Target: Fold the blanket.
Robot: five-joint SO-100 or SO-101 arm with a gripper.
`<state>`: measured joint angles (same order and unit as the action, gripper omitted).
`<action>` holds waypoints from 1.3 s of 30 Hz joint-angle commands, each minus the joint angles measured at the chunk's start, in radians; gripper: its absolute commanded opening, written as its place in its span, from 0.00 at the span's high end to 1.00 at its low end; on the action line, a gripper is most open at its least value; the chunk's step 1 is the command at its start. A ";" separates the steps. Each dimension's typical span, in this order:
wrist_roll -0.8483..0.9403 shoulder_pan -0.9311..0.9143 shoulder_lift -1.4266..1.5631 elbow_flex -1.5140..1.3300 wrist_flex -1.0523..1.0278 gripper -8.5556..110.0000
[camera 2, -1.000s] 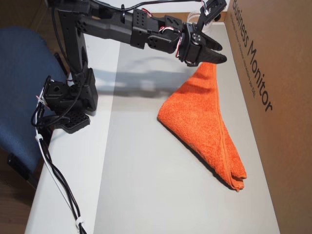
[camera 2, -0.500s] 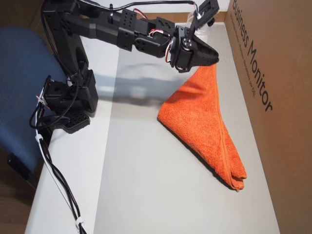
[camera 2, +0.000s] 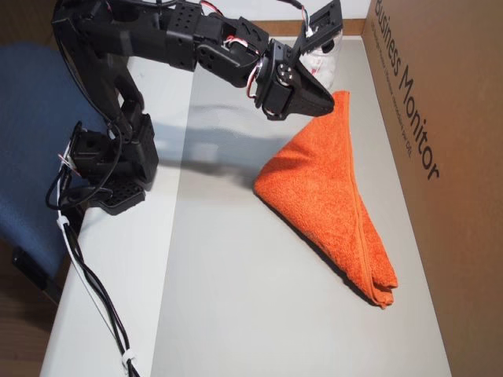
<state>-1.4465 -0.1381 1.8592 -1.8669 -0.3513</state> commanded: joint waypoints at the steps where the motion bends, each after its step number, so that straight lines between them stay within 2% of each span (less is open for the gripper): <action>1: 0.003 -0.005 0.083 0.008 -0.066 0.93; 23: 0.003 -0.005 0.382 -0.017 -0.574 0.93; 39: 0.003 0.006 0.719 -0.344 -0.586 0.93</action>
<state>-1.4481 -0.1396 2.5173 -2.1997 -0.9327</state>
